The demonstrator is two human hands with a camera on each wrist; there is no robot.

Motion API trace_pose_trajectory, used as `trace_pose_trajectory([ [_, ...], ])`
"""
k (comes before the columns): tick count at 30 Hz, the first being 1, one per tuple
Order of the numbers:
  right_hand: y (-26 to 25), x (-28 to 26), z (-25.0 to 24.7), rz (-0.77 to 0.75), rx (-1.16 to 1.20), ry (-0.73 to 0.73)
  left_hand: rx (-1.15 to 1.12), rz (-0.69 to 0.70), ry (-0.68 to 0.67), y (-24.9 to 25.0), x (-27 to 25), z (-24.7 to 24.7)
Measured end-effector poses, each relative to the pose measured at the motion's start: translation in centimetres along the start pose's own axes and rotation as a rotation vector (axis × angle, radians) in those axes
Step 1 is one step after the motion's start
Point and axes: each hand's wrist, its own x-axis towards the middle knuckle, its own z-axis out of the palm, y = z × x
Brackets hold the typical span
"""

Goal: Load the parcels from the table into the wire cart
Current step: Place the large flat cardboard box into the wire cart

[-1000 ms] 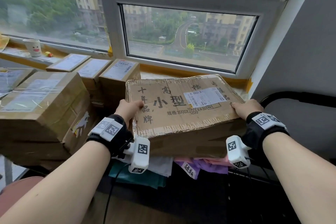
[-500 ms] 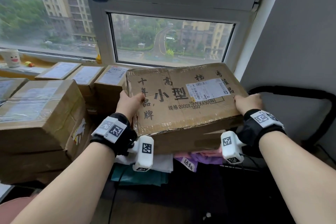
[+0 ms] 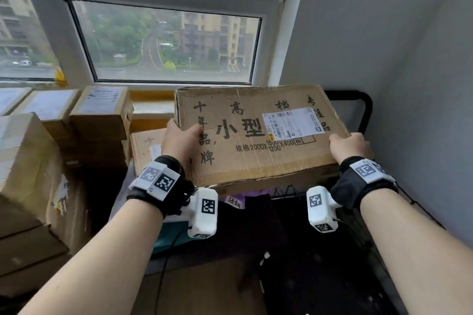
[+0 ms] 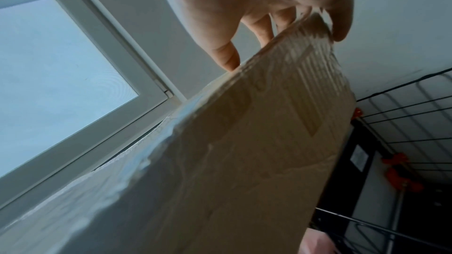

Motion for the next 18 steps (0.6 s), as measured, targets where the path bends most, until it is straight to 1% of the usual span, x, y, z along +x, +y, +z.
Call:
trace_pose_trajectory([
  [7,5.0,0.0,-3.1,0.087,0.046,0.068,0.021,0.022,-0.094,-0.9,-1.7,4.0],
  [11,8.0,0.7,-4.3,0.124,0.046,0.084,0.076,0.046,-0.144,-1.5,-2.8,6.8],
  [18,15.2,4.1,-6.3,0.179,0.055,0.057,0.203,0.072,-0.164,-2.2,-5.5,14.3],
])
